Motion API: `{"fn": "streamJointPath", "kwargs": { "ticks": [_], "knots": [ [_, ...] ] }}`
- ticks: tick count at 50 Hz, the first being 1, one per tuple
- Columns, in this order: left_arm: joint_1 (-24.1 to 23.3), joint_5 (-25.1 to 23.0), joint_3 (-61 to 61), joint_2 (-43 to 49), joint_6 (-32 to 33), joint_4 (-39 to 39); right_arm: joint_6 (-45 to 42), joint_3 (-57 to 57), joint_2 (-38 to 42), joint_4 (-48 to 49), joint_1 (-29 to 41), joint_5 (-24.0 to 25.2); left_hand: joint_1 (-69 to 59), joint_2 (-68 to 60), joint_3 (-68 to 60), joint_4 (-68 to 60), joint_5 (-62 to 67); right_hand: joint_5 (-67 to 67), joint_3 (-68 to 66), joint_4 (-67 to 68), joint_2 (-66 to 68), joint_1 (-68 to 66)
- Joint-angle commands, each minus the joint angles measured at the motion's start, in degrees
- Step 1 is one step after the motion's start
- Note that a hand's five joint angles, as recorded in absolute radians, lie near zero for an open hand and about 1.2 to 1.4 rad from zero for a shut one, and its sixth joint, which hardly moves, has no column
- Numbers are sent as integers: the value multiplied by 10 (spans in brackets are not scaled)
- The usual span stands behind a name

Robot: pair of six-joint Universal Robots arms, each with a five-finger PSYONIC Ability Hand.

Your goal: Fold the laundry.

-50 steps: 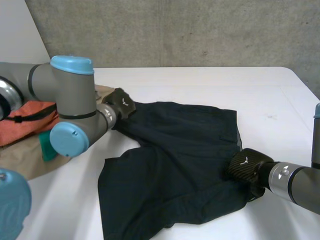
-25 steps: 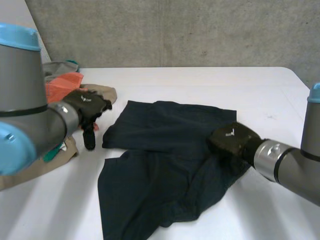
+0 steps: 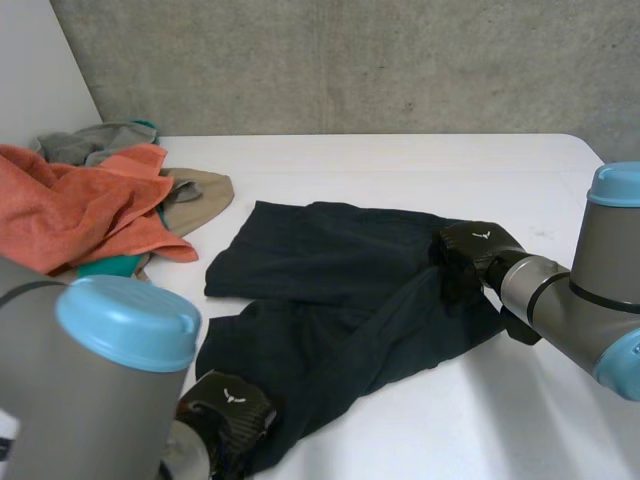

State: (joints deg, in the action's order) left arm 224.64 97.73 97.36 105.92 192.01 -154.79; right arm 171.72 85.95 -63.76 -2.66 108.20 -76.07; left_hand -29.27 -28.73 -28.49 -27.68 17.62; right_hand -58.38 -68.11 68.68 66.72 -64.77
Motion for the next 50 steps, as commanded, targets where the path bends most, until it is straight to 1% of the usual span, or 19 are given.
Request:
{"fn": "streamJointPath", "kwargs": {
  "ticks": [1, 4, 5, 8, 9, 11, 12, 14, 18, 19, 20, 22, 23, 24, 25, 27, 35, 45, 50],
  "knots": [
    [3, 45, -36, 39, 29, -48, -50, 19, -34, -26, -1, 4, -507, -513, -515, -523, 524, -116, -119, 113, 133, -152],
    [9, 51, -37, 34, 57, -47, -136, 34, -52, -59, -4, 14, -507, -513, -515, -523, 524, -116, -119, 113, 133, -152],
    [9, 50, -36, 32, 64, -46, -218, 48, -68, -95, -14, 21, -507, -513, -515, -523, 524, -116, -119, 113, 133, -152],
    [11, 41, -27, 16, 96, -39, -354, 79, -94, -164, -34, 33, -507, -513, -515, -523, 524, -116, -119, 113, 133, -152],
    [11, 39, -24, 12, 105, -37, -441, 103, -108, -215, -49, 36, -507, -513, -515, -523, 524, -116, -119, 113, 133, -152],
    [15, 31, -21, 8, 119, -32, -523, 126, -119, -263, -68, 39, -507, -513, -515, -523, 524, -116, -119, 113, 133, -152],
    [23, 23, -17, 6, 130, -31, -595, 141, -130, -301, -83, 43, -507, -513, -515, -523, 524, -116, -119, 113, 133, -152],
    [34, 15, -16, 7, 141, -30, -620, 150, -135, -306, -91, 46, -507, -513, -515, -523, 524, -116, -119, 113, 133, -152],
    [55, 3, -19, 10, 150, -31, -554, 144, -138, -265, -83, 66, -507, -513, -515, -523, 524, -116, -119, 113, 133, -152],
    [61, 1, -23, 13, 150, -32, -529, 141, -137, -252, -80, 71, -507, -513, -515, -523, 524, -116, -119, 113, 133, -152],
    [62, 0, -25, 15, 150, -33, -474, 132, -136, -225, -77, 76, -507, -513, -515, -523, 524, -116, -119, 113, 133, -152],
    [61, 1, -30, 17, 149, -36, -431, 122, -131, -202, -75, 79, -507, -513, -515, -523, 524, -116, -119, 113, 133, -152],
    [58, 3, -35, 19, 147, -34, -386, 112, -122, -177, -70, 79, -231, -236, -239, -247, 248, -116, -119, 113, 133, -152],
    [56, 4, -36, 19, 146, -33, -360, 106, -118, -165, -68, 80, -93, -99, -101, -109, 110, -116, -119, 113, 133, -152],
    [55, 6, -37, 18, 144, -33, -345, 102, -114, -157, -66, 79, 13, 7, 5, -3, 4, -116, -119, 113, 133, -152],
    [50, 18, -38, 17, 136, -33, -294, 90, -99, -133, -61, 77, 115, 109, 107, 99, -98, -116, -119, 113, 133, -152],
    [26, 60, -33, -18, 87, -21, -193, 57, -59, -83, -48, 71, 140, 135, 132, 124, -124, -116, -119, 113, 133, -152],
    [-1, 28, -29, -20, 60, 14, -117, 33, -24, -52, -47, 45, 140, 135, 132, 124, -124, -116, -119, 113, 133, -152],
    [-7, 32, -41, 21, 63, 8, -104, 36, -23, -36, -43, 43, 137, 131, 129, 121, -120, -116, -119, 113, 133, -152]
  ]
}}
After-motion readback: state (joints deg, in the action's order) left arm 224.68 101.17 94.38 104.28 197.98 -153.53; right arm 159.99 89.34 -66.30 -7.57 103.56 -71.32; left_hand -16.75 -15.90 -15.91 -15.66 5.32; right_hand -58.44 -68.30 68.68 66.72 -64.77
